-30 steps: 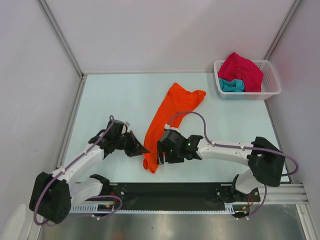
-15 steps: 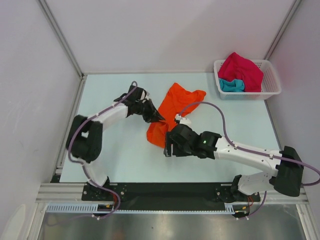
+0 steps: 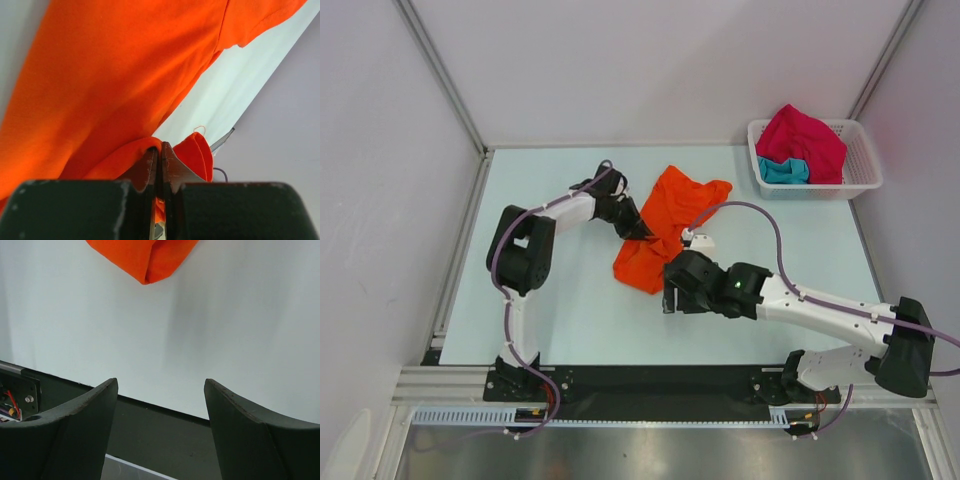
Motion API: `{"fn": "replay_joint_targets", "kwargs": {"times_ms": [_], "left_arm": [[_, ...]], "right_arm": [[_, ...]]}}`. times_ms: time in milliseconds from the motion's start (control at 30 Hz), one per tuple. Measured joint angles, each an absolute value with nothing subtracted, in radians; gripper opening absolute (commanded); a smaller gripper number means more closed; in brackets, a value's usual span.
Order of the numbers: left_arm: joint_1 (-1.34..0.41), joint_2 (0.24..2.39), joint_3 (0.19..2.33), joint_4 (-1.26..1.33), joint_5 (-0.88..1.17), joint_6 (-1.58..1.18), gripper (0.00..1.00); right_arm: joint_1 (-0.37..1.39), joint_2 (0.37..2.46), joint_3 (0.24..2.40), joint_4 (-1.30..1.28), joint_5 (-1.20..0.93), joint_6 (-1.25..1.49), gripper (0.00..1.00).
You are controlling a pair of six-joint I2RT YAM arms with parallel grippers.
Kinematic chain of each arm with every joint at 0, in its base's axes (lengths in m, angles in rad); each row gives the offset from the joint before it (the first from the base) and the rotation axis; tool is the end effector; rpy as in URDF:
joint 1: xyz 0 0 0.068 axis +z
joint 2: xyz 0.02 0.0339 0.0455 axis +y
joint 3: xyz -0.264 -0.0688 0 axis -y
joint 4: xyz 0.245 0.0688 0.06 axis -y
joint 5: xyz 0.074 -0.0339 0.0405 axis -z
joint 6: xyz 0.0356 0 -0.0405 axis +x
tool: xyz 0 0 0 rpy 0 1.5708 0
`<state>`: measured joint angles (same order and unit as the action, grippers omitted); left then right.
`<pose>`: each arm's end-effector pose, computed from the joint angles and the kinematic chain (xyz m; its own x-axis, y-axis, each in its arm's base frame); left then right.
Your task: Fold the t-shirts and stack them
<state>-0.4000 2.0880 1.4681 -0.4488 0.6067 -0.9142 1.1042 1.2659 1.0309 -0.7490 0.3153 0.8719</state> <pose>0.3923 -0.1879 0.1590 -0.9464 -0.3063 0.1021 -0.2899 0.6670 -0.6863 0.1235 0.2207 0.2768 -0.8319 -0.0337 -0.5539 -0.2098 0.9432 0.2577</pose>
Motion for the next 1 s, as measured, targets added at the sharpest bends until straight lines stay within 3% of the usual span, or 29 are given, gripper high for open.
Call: {"fn": "replay_joint_targets", "kwargs": {"times_ms": [433,533,567,700,733,1000], "left_arm": [[-0.348,2.097,1.600,-0.495,0.521,-0.912,0.05],[-0.344,2.124,1.667,-0.511,0.501,-0.906,0.16],[-0.344,2.136,1.686,-0.513,0.500,-0.904,0.28],[-0.345,2.201,1.757,-0.512,0.530,-0.880,0.46],[-0.345,2.220,1.764,-0.510,0.539,-0.876,0.62],[-0.342,2.252,1.743,-0.543,0.558,-0.817,0.64]], "right_arm": [[1.096,1.306,1.055,-0.791,0.352,0.863,0.76],[1.088,1.311,1.063,-0.795,0.355,0.859,0.76],[1.086,1.313,1.066,-0.796,0.355,0.859,0.76],[1.078,1.318,1.069,-0.799,0.359,0.855,0.76],[1.077,1.320,1.070,-0.800,0.359,0.855,0.76],[1.075,1.363,1.074,-0.798,0.358,0.848,0.76]]}}
